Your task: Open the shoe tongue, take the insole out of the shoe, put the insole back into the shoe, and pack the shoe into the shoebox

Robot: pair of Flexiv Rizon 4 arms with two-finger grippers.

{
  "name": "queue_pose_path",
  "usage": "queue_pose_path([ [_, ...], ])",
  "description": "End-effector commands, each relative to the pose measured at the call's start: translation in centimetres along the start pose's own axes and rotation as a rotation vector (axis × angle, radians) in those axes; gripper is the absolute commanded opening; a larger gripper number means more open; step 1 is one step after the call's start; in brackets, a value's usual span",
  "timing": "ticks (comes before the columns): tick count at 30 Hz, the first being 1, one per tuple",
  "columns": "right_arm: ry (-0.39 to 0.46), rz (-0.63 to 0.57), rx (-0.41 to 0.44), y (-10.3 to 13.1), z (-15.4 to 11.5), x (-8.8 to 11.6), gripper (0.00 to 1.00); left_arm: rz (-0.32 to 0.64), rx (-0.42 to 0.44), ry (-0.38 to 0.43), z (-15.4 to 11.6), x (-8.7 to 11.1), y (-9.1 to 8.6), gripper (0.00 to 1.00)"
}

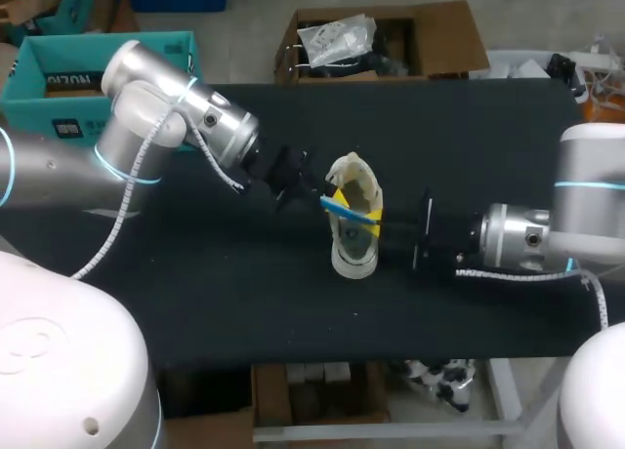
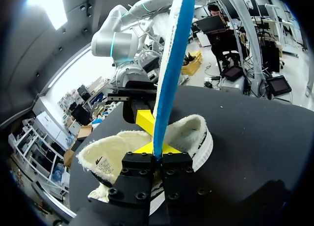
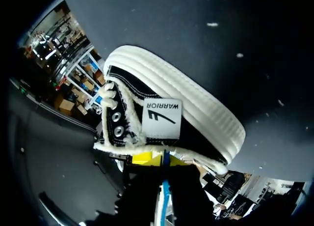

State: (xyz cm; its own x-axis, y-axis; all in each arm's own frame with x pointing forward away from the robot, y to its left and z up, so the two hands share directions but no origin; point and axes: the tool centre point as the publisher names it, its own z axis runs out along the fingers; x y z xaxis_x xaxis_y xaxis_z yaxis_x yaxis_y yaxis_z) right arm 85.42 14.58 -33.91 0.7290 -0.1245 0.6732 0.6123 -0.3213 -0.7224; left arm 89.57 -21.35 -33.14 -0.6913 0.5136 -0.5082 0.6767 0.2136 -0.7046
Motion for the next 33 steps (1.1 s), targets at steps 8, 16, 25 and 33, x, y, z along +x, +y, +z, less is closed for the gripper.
queue_pose_path([
  [8,0.001,0.001,-0.008,0.8,0.4,-0.3,0.0,0.02,-0.01,-0.008,-0.1,0.1,0.0,0.9],
  [16,0.009,0.0,-0.014,1.1,0.3,-0.3,0.0,0.052,-0.003,-0.042,-1.2,0.7,-1.7,0.61],
  [25,0.017,0.003,-0.021,1.3,0.5,-0.3,0.0,0.084,0.022,-0.036,-0.8,0.7,-2.9,0.0],
  [33,0.021,0.0,-0.022,0.9,0.4,-0.2,0.15,0.095,0.013,-0.027,-0.6,0.9,-2.6,0.0],
])
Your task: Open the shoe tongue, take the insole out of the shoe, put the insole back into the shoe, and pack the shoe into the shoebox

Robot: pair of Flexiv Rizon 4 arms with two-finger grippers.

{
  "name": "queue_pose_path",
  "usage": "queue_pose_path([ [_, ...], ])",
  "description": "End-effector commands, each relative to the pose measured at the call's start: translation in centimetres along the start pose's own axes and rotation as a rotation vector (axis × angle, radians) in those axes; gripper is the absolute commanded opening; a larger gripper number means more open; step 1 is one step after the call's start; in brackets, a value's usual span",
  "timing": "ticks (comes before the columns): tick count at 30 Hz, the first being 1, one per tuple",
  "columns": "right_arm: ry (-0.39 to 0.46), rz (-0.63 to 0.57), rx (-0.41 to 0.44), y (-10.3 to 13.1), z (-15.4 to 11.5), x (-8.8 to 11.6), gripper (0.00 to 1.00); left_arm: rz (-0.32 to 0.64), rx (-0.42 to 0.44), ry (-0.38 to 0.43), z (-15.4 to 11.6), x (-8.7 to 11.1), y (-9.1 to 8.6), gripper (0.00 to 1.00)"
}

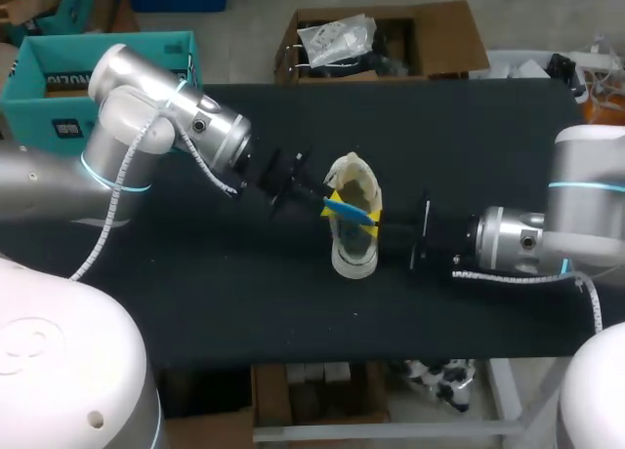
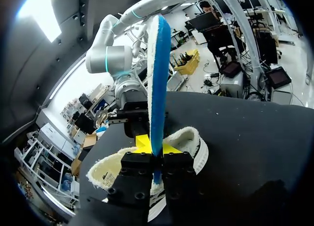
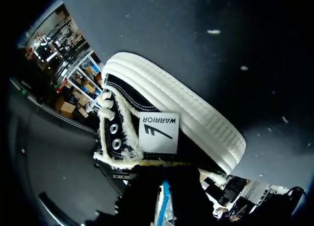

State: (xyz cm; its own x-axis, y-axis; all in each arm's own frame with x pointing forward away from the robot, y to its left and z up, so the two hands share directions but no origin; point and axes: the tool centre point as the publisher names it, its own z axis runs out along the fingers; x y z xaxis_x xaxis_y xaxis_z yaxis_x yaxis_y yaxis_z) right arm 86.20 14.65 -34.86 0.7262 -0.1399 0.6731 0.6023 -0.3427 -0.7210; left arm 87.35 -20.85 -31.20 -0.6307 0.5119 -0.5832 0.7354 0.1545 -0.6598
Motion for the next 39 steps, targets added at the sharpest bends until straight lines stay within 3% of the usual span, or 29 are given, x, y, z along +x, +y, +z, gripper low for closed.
queue_pose_path([
  [1,0.006,-0.005,0.0,-0.5,-0.2,0.0,0.27,0.002,0.0,-0.004,0.2,0.1,0.2,0.0],
  [2,0.005,-0.011,-0.003,-0.7,-0.3,0.0,0.38,0.005,0.0,-0.003,0.2,0.2,0.2,0.0],
  [5,-0.001,-0.029,-0.013,-1.5,-0.6,0.1,0.42,0.014,-0.005,0.0,0.2,0.2,0.0,0.0],
  [19,-0.042,-0.086,-0.013,-4.5,-0.8,-0.3,0.25,0.027,-0.019,0.009,0.5,0.3,-0.1,0.0],
  [22,-0.054,-0.098,-0.033,-4.4,-0.6,-0.5,0.0,0.028,-0.023,0.012,0.6,0.3,-0.1,0.0],
  [39,-0.064,-0.118,-0.084,-0.1,1.2,-0.6,0.0,0.069,-0.093,0.019,1.0,-0.5,2.3,0.0],
])
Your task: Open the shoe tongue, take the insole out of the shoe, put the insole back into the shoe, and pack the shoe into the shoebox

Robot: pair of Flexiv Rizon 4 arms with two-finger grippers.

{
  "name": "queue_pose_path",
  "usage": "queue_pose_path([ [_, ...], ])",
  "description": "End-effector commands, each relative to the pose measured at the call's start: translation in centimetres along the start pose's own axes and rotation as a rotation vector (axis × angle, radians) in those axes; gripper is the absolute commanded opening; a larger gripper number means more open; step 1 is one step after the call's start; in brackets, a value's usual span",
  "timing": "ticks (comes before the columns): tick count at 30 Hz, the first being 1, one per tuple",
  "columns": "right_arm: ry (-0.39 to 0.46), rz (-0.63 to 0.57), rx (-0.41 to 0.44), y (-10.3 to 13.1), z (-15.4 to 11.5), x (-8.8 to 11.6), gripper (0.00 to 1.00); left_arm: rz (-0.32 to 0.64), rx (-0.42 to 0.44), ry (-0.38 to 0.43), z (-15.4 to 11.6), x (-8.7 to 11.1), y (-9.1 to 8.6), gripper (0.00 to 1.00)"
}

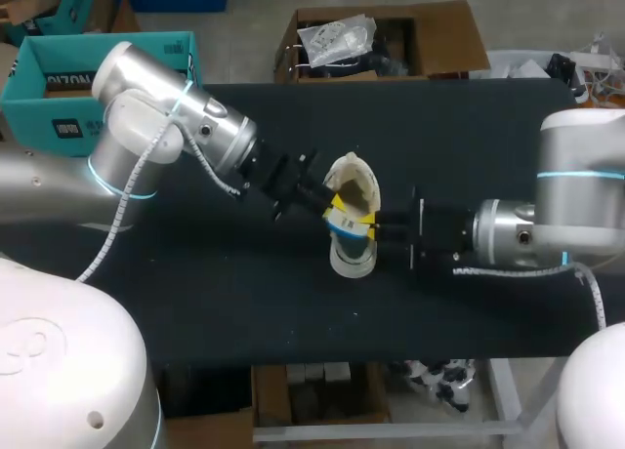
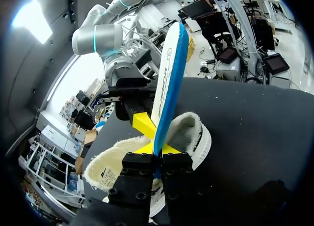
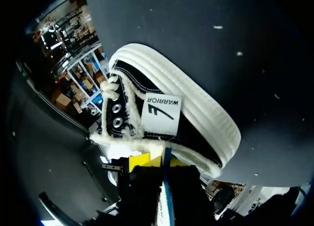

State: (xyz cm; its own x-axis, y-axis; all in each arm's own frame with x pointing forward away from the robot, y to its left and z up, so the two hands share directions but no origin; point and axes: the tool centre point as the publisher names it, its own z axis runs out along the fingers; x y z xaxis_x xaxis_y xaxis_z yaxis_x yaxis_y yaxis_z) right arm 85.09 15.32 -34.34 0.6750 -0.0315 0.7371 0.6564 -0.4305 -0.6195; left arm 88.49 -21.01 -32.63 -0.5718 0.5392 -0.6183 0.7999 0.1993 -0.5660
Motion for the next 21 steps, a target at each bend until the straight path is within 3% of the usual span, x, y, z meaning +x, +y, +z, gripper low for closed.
queue_pose_path([
  [1,0.002,-0.002,-0.007,1.2,1.2,-0.1,0.0,-0.006,0.002,0.004,0.6,-0.6,0.8,0.0],
  [7,0.002,0.003,-0.031,1.8,1.3,-0.1,0.0,-0.03,-0.002,0.017,1.1,-0.6,2.1,0.0],
  [14,0.008,0.007,-0.04,2.1,1.0,-0.1,0.0,-0.035,0.005,0.014,0.8,0.0,1.8,0.0],
  [15,0.008,0.008,-0.041,2.1,0.9,-0.1,0.0,-0.026,0.01,0.01,0.7,0.0,1.5,0.05],
  [16,0.009,0.01,-0.042,2.1,0.9,-0.1,0.0,-0.014,0.014,0.009,0.5,0.1,1.1,0.27],
  [17,0.011,0.012,-0.042,2.2,0.9,-0.1,0.0,-0.001,0.014,0.013,0.4,0.1,0.7,0.36],
  [19,0.013,0.013,-0.043,2.2,0.8,0.0,0.0,0.025,0.017,0.018,0.0,0.5,-0.2,0.4],
  [21,0.016,0.014,-0.043,2.3,0.8,0.0,0.0,0.043,0.029,0.011,-0.3,0.8,-1.0,0.31],
])
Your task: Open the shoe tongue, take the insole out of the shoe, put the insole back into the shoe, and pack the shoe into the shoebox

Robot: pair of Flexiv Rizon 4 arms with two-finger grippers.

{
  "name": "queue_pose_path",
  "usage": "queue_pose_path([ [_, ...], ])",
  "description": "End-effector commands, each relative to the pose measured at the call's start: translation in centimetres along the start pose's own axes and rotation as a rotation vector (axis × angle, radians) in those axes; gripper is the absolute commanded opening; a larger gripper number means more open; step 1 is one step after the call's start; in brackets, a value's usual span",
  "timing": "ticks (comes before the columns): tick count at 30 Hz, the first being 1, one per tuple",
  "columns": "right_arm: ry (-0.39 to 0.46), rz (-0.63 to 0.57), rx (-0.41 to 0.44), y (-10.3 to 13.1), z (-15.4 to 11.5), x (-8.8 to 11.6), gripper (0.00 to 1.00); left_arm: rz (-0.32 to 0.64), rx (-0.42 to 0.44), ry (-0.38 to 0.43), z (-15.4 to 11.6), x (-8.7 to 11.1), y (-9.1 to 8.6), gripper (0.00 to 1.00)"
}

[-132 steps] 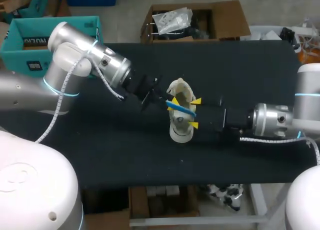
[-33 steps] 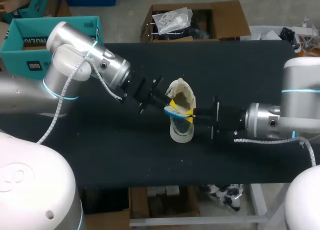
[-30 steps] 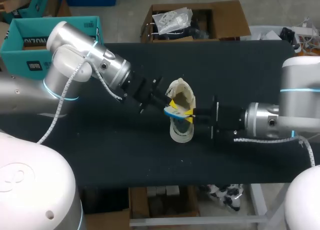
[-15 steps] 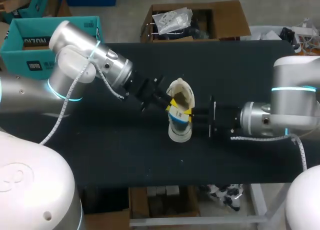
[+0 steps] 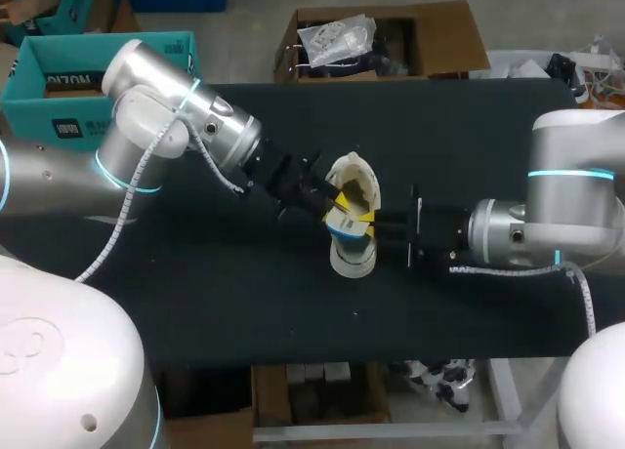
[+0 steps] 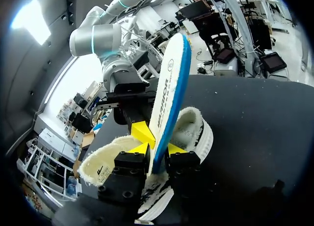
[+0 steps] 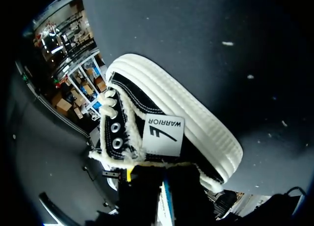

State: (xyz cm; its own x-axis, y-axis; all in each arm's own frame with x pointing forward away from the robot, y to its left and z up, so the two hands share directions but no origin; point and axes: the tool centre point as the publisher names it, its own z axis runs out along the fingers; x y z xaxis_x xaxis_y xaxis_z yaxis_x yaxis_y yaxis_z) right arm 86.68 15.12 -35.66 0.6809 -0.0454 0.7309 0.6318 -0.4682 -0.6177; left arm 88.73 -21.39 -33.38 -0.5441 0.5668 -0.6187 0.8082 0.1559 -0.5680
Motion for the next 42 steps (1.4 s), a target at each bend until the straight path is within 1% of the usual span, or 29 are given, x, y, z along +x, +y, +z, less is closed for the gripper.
queue_pose_path([
  [1,0.008,0.0,0.0,0.3,0.1,-0.1,0.0,0.022,-0.003,-0.022,-1.0,0.7,-1.9,0.26],
  [3,0.008,0.001,-0.001,0.4,0.1,-0.1,0.0,0.032,0.005,-0.032,-1.2,0.8,-2.3,0.22],
  [6,0.007,0.003,-0.001,0.5,0.1,-0.1,0.0,0.041,0.0,-0.034,-1.2,0.7,-2.6,0.0],
  [11,0.019,0.006,-0.002,0.4,0.0,-0.1,0.0,0.046,-0.004,-0.03,-0.8,0.6,-2.5,0.0],
  [12,0.024,0.007,-0.002,0.2,-0.3,0.0,0.12,0.047,-0.003,-0.027,-0.7,0.7,-2.5,0.0],
  [13,0.03,0.005,-0.002,-0.1,-0.5,0.1,0.32,0.048,-0.002,-0.022,-0.6,0.7,-2.5,0.0],
  [14,0.037,-0.004,0.001,-0.6,-0.7,0.1,0.38,0.049,-0.002,-0.021,-0.6,0.8,-2.5,0.0],
  [16,0.042,-0.019,0.001,-1.5,-1.3,0.2,0.39,0.048,-0.001,-0.02,-0.6,0.8,-2.4,0.0],
  [20,0.051,-0.044,0.005,-3.4,-2.3,0.1,0.36,0.049,0.0,-0.02,-0.6,0.8,-2.3,0.0],
  [21,0.047,-0.052,0.007,-3.7,-2.4,0.1,0.32,0.049,0.0,-0.02,-0.6,0.8,-2.3,0.0],
  [25,0.042,-0.057,0.008,-4.2,-2.5,-0.1,0.23,0.047,-0.002,-0.021,-0.6,0.8,-2.2,0.0],
  [26,0.043,-0.052,0.01,-4.2,-2.4,-0.1,0.2,0.046,-0.003,-0.022,-0.6,0.8,-2.1,0.0],
  [27,0.044,-0.047,0.012,-4.0,-2.3,-0.1,0.13,0.045,-0.004,-0.022,-0.6,0.8,-2.1,0.0],
  [28,0.044,-0.043,0.013,-3.8,-2.1,-0.2,0.02,0.044,-0.004,-0.022,-0.5,0.7,-2.0,0.0],
  [29,0.046,-0.037,0.02,-3.7,-2.0,-0.2,0.0,0.043,-0.006,-0.021,-0.5,0.7,-2.0,0.0],
  [38,0.022,-0.033,0.049,-3.0,-0.4,-0.1,0.0,0.022,-0.022,-0.032,-0.5,0.7,-1.2,0.0],
  [41,0.012,-0.028,0.046,-2.4,-0.1,-0.2,0.0,0.011,-0.028,-0.042,-0.4,0.5,-0.7,0.0],
  [42,0.009,-0.026,0.044,-2.1,0.1,-0.2,0.0,0.005,-0.031,-0.046,-0.2,0.5,-0.3,0.0],
])
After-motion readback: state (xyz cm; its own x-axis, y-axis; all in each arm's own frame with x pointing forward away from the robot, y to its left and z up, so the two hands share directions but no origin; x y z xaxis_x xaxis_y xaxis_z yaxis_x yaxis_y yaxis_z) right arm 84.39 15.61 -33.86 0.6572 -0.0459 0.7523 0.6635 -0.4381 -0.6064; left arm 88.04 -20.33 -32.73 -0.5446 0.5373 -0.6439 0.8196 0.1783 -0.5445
